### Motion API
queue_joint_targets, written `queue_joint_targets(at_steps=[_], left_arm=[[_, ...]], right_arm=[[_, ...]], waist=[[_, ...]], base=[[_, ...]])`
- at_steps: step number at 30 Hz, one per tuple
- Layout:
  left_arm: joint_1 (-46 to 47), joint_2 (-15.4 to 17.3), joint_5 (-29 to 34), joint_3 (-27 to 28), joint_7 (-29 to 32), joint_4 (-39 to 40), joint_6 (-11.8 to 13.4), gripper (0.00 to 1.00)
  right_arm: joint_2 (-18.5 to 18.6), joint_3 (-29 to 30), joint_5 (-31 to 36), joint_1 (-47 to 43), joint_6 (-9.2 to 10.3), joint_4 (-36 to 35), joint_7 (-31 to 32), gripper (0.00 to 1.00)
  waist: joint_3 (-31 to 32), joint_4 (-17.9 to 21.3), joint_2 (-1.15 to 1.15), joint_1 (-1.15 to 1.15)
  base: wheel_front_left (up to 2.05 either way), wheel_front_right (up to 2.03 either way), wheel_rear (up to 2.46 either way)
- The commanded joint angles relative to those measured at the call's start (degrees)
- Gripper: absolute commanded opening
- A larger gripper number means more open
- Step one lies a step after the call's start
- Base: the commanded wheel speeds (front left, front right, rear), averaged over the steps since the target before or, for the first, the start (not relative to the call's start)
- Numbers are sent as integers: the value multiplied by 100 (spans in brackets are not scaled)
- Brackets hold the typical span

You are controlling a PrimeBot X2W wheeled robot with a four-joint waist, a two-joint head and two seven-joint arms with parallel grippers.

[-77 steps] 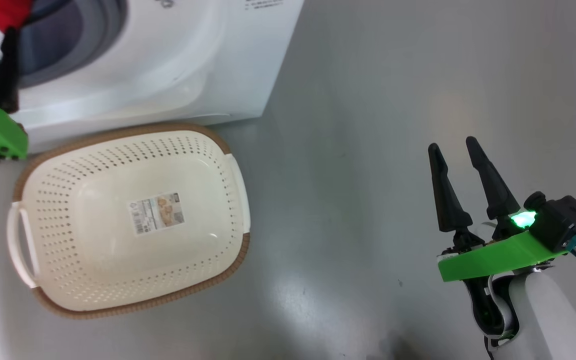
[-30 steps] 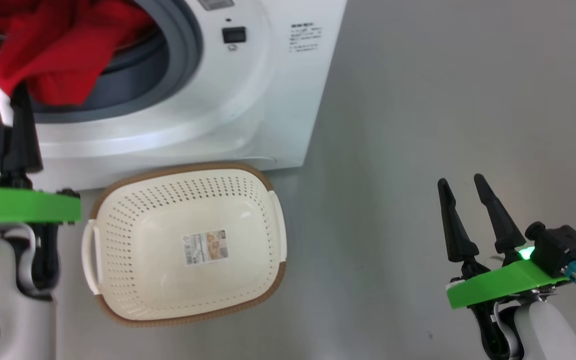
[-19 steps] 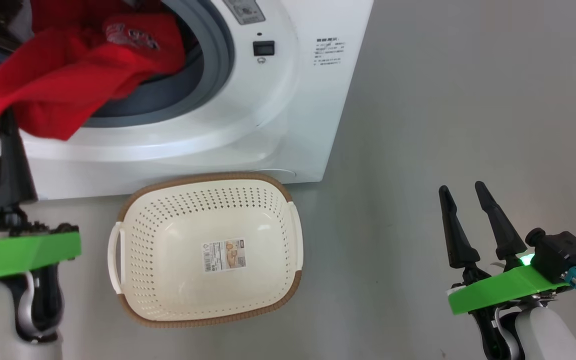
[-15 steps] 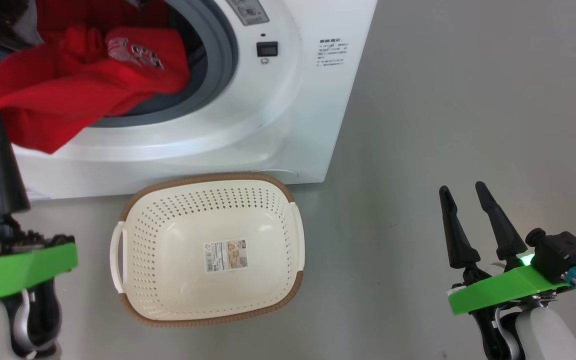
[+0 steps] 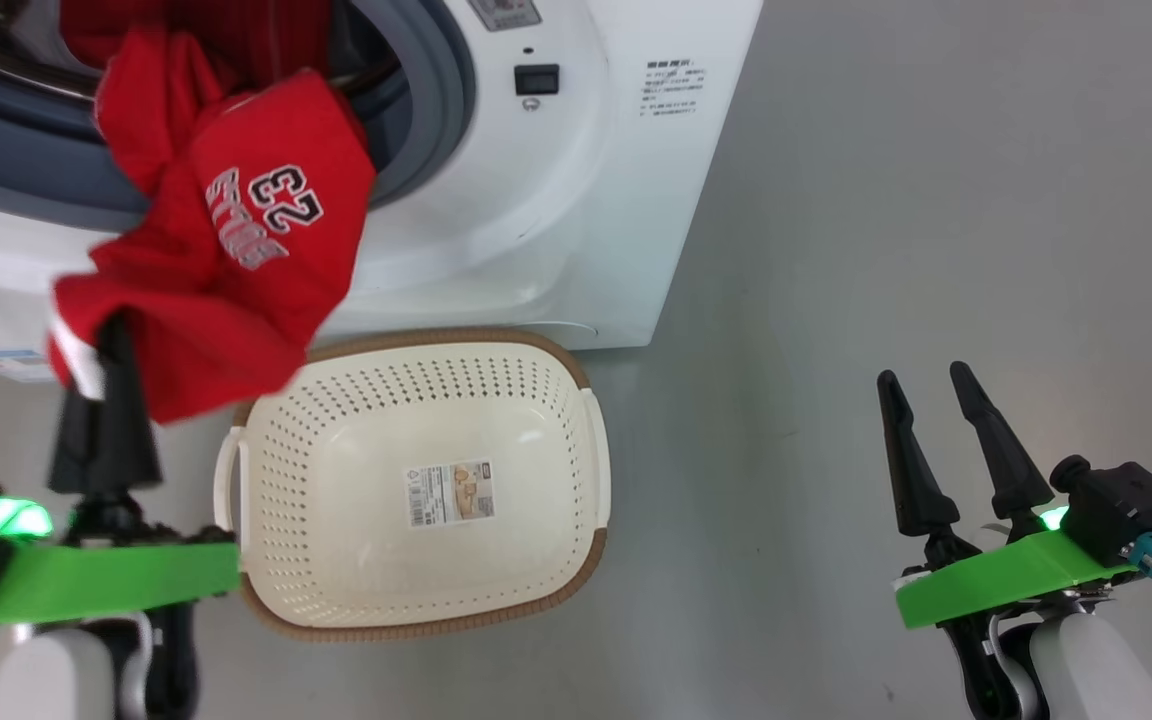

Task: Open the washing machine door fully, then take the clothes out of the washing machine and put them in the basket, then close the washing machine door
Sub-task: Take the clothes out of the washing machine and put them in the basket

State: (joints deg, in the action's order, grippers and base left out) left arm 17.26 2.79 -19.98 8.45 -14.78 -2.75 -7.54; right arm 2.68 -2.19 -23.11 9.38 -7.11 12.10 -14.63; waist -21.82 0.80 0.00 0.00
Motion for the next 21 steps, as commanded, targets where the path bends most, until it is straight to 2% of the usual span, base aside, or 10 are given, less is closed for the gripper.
queue_joint_targets(at_steps=[1,13,21], left_arm=[[-77,107,33,83,-22,-94,6,0],[550,354,82,-727,-22,-2307,6,0],[1125,541,66,-1154,-22,-3354,6,0]], right_arm=[[20,-136,28,17,-37,-143,-37,100],[20,-149,-139,251,-37,-265,-37,100],[20,-214,-209,400,-37,-334,-37,100]], waist=[[-82,34,0,0],[-757,197,0,0],[-1155,333,0,0]], base=[[0,0,0],[0,0,0],[0,0,0]])
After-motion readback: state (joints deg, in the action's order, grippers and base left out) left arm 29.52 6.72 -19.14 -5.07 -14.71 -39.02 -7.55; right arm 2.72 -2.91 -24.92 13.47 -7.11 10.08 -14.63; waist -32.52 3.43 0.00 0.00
